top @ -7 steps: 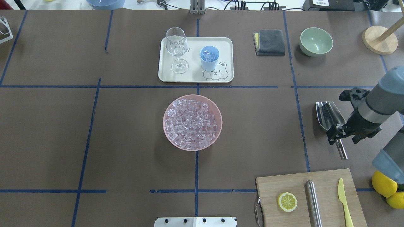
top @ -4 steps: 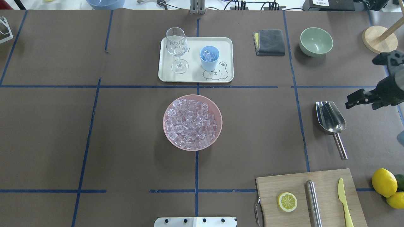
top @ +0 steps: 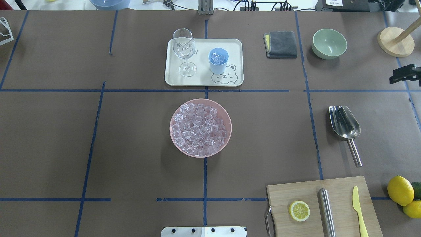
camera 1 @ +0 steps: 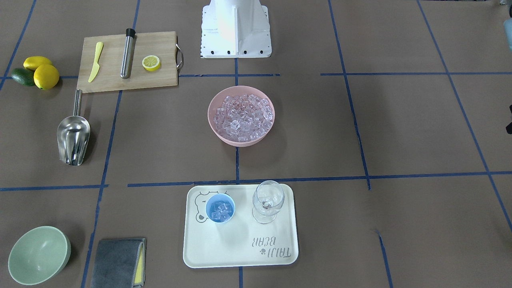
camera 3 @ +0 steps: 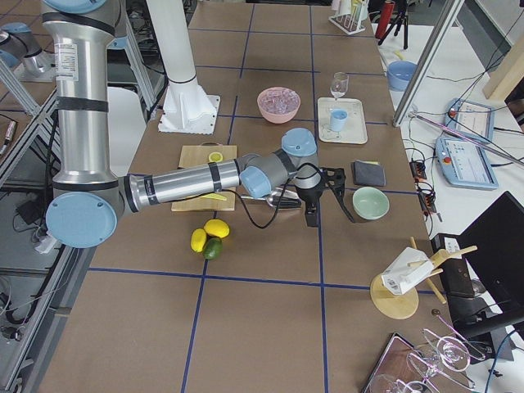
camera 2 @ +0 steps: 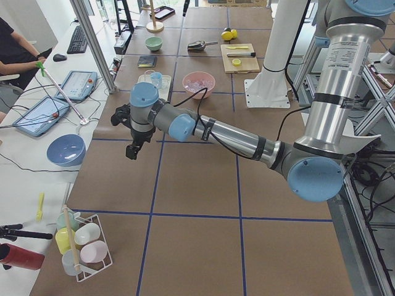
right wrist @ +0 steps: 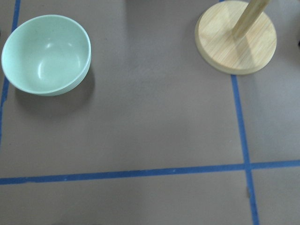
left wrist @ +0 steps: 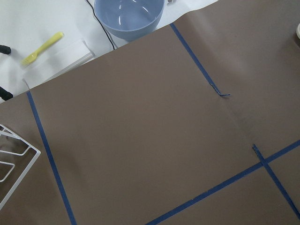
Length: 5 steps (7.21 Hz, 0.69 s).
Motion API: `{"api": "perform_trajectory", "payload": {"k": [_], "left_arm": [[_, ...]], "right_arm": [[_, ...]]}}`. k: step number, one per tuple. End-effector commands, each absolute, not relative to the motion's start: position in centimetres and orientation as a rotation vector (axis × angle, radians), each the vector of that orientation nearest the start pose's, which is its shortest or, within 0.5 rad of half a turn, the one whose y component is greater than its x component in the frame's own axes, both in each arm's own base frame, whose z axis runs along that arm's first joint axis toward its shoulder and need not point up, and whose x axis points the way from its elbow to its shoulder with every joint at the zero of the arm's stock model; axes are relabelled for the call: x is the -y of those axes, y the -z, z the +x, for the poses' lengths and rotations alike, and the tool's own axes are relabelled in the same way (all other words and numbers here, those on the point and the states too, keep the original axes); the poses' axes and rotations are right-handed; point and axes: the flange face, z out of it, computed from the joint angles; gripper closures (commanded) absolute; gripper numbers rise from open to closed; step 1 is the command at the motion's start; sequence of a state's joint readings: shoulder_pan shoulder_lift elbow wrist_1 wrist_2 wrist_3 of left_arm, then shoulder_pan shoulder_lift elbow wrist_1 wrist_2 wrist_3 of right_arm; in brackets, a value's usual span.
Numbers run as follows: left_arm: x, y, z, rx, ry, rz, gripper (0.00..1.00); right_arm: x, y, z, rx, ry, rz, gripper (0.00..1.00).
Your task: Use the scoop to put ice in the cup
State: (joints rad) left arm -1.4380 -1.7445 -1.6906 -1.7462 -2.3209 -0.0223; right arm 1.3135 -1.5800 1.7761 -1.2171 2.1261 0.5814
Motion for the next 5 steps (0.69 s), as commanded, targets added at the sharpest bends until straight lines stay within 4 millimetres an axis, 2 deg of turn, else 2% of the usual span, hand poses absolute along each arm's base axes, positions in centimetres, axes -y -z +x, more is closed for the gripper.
{"api": "perform_trajectory", "payload": {"k": [1,3,4,5], "left_arm": [[55.5,-54.7,0.5,-0.749,-0.336,0.273,0.0],[54.5,-56.9,-3.9,-0.734,-0.332,0.204,0.0],[53.9,-58.5,-6.3,-0.734,-0.362,0.171,0.0],[53.1,-60.2,-7.0,-0.75,-0.344,0.118,0.0]], "right_arm": [[51.8,-54.9,-0.8,0.712,-0.037,0.26,0.0],[51.3,-54.4,3.5,0.816,0.032,0.192,0.0],[50.9,-54.7,4.7,0.813,0.097,0.197,0.0],[50.3,-55.4,5.4,0.834,0.123,0.179,0.0]]}}
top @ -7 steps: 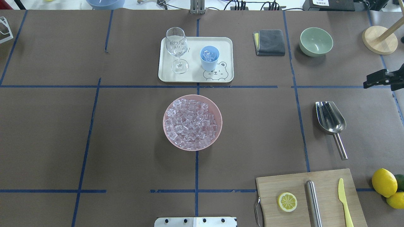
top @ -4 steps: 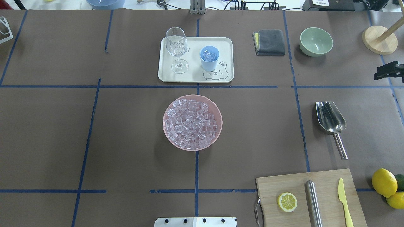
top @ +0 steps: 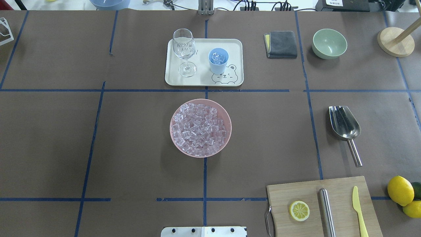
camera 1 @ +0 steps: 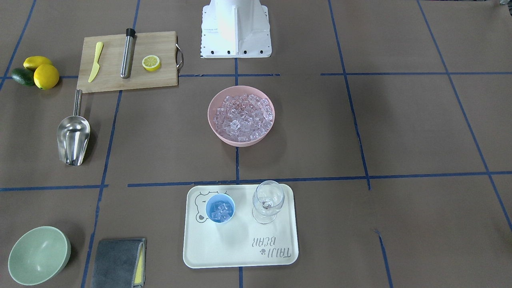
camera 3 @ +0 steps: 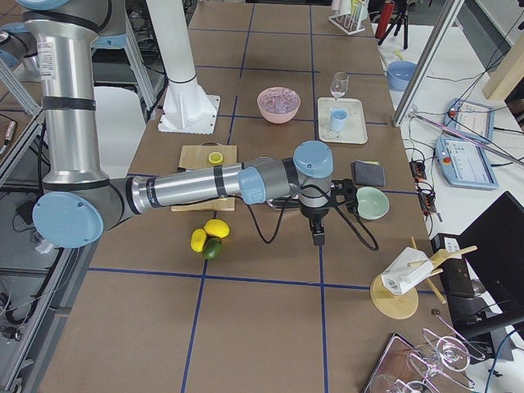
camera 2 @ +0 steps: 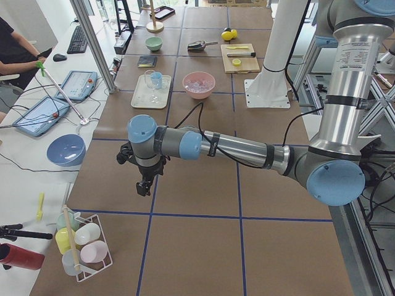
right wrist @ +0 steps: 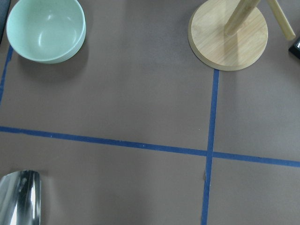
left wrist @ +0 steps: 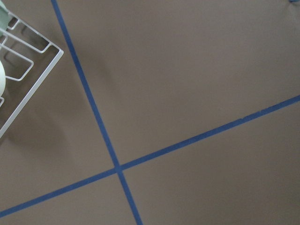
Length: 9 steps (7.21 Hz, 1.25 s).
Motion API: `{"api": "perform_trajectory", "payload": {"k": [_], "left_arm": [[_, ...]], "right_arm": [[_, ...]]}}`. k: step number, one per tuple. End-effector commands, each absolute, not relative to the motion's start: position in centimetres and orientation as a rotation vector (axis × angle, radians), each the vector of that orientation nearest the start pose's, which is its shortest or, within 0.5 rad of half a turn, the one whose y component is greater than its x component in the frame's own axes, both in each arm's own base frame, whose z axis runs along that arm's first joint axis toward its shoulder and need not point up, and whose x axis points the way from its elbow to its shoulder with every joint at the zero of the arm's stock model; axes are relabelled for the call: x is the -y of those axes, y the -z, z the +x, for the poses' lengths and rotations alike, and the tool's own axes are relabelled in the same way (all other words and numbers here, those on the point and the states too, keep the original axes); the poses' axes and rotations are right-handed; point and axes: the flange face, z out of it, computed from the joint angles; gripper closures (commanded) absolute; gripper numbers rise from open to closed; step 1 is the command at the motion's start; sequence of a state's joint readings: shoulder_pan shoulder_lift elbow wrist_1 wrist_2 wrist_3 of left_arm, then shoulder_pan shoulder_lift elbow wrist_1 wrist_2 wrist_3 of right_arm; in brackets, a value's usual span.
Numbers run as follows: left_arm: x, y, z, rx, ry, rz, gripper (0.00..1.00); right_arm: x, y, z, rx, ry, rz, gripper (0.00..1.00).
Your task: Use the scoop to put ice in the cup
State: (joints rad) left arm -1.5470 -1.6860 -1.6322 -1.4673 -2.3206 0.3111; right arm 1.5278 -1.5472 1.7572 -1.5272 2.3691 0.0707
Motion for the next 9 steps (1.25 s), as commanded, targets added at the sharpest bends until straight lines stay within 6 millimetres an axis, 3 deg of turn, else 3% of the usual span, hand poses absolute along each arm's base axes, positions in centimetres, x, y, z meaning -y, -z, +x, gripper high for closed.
{"api": "perform_trajectory", "payload": {"k": [1,5,9], "left_arm": [[51.8,-62.4,-6.9,-0.762,-0.324,0.077,0.0],[51.4,-65.0,-6.9,-0.77,-0.303,0.029,0.0],[51.5,-64.8,-6.9,-0.769,-0.305,0.034,0.0]], "right_arm": [[49.4,-56.4,6.5,0.839,0.1,0.171,0.0],[47.7,-59.0,6.6,0.827,0.081,0.129,0.0],[47.2,-61.4,6.6,0.828,0.052,0.079,0.0]]}}
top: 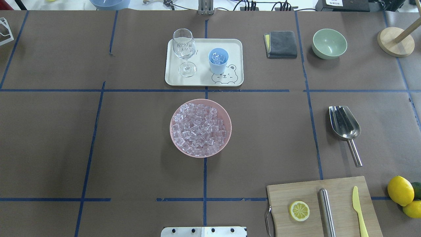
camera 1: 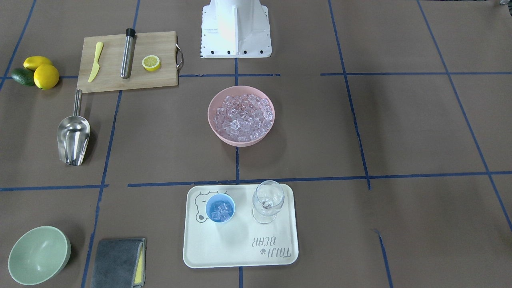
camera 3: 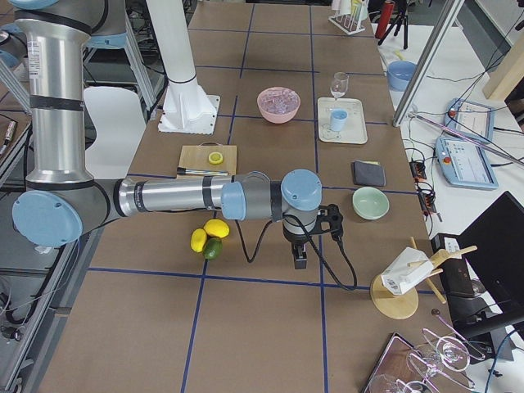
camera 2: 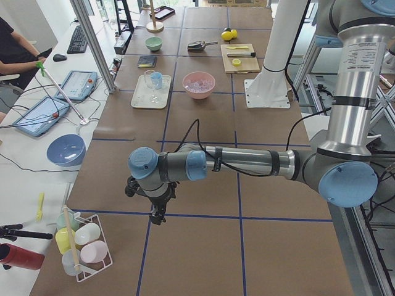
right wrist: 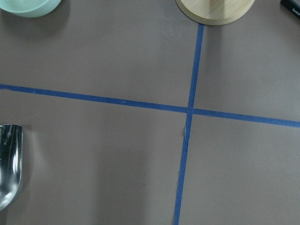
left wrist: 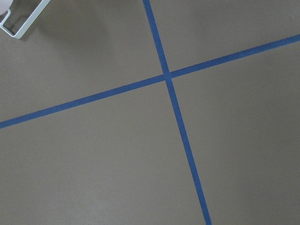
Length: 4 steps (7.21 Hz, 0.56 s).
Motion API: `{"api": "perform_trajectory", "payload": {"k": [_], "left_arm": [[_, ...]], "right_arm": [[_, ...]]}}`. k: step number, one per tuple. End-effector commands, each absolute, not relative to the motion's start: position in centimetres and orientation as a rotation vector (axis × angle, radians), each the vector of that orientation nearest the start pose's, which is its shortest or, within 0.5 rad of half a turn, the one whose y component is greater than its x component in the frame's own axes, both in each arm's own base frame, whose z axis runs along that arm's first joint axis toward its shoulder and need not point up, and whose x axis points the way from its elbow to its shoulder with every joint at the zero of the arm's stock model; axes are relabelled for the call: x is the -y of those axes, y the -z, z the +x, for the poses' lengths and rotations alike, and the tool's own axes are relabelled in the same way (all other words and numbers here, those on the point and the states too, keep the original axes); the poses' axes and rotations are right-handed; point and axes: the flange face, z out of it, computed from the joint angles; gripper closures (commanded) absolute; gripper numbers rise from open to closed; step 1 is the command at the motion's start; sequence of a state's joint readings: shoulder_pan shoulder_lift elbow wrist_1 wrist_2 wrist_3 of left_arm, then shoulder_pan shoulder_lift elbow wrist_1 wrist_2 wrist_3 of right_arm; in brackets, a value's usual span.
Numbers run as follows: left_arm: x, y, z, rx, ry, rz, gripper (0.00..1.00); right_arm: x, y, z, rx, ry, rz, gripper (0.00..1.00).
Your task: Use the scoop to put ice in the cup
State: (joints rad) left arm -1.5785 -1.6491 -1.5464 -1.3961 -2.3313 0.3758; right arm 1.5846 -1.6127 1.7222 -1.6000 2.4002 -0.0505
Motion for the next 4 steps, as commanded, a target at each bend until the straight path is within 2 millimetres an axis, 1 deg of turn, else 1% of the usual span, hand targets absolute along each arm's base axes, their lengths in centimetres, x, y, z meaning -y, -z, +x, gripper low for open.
{"api": "perform_trajectory", "payload": {"k": [1,2,4], "left_arm": [[51.47,-64.81,-6.86,-0.771,-0.304,0.033,0.0],[51.39,-64.89,-6.86,-0.771,-0.304,0.032,0.0],[51.47,-64.82,-6.87,-0.769,-0.304,0.033,0.0]], "right_arm": [[47.13,-62.31,6.57,0.827,0.044,0.06,0.0],[47.09,-62.85,6.57,0.827,0.038,0.049,0.0],[47.15,-62.86,6.57,0.827,0.037,0.048,0.0]]}}
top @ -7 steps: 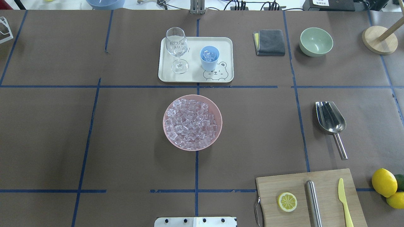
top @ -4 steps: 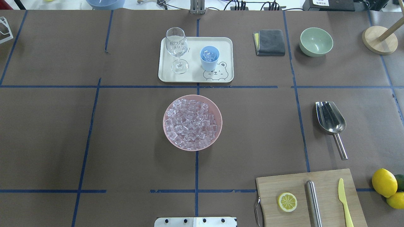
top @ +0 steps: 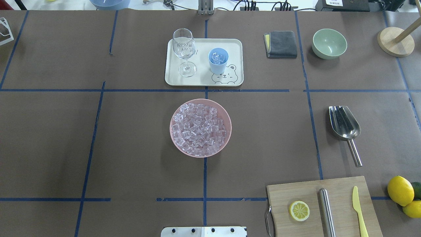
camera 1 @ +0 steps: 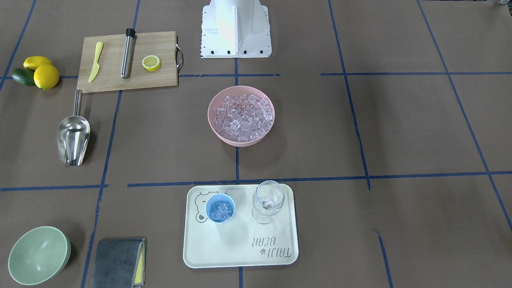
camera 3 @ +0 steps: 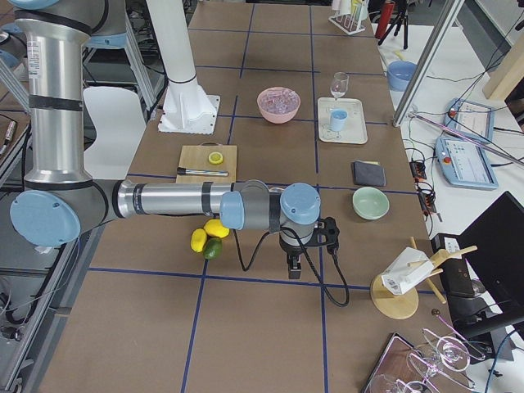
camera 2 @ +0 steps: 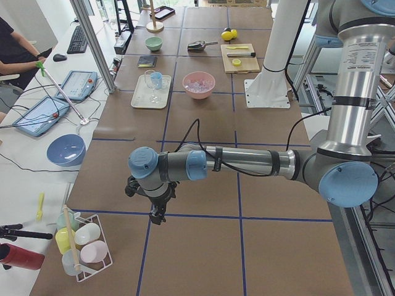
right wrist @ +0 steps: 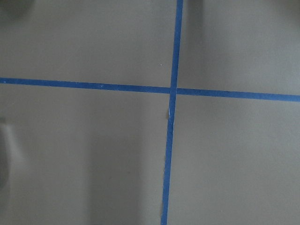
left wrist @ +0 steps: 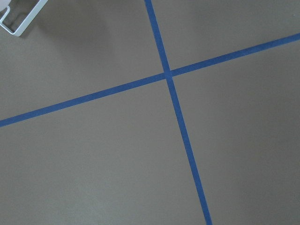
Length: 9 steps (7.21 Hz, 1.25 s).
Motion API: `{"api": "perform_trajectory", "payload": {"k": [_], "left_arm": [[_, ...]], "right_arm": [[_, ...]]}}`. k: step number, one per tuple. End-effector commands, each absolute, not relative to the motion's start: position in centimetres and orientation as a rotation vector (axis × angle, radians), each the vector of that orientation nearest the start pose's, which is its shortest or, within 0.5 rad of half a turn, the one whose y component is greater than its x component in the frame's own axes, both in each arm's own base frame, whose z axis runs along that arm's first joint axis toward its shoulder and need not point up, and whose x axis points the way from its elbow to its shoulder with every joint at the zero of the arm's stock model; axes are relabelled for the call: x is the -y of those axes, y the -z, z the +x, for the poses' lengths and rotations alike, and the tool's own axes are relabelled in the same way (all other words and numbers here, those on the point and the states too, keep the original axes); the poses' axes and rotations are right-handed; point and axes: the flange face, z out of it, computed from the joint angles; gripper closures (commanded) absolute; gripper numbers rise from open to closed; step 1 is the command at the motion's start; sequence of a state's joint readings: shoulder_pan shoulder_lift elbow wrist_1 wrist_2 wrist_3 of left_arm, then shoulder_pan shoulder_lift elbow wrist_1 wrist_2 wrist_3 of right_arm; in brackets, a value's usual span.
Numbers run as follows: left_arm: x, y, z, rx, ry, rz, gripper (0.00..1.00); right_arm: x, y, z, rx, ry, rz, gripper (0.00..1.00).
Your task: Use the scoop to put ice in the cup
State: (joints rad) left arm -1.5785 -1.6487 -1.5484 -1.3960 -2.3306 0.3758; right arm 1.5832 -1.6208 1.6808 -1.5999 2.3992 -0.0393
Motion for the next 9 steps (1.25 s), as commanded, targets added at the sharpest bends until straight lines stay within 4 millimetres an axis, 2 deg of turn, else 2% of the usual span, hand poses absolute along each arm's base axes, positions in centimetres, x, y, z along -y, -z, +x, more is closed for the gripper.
{"api": "perform_trajectory", "payload": {"k": [1,2,4,9], "left_arm": [[51.4,-64.8,-6.9,-0.769,-0.305,0.034,0.0],[51.5,-64.9,-6.9,-0.769,-0.294,0.027,0.0],[51.7,-64.2,-6.9,-0.767,-0.131,-0.024,0.0],[52.2,-63.6,-6.9,-0.765,-0.116,-0.016,0.0]], "right_arm": [[47.2,-62.8,6.6,0.827,0.037,0.05,0.0],[47.3,-62.7,6.5,0.827,0.038,0.05,0.0],[47.4,-62.6,6.5,0.827,0.039,0.053,0.0],[47.8,-62.2,6.5,0.827,0.041,0.06,0.0]]}}
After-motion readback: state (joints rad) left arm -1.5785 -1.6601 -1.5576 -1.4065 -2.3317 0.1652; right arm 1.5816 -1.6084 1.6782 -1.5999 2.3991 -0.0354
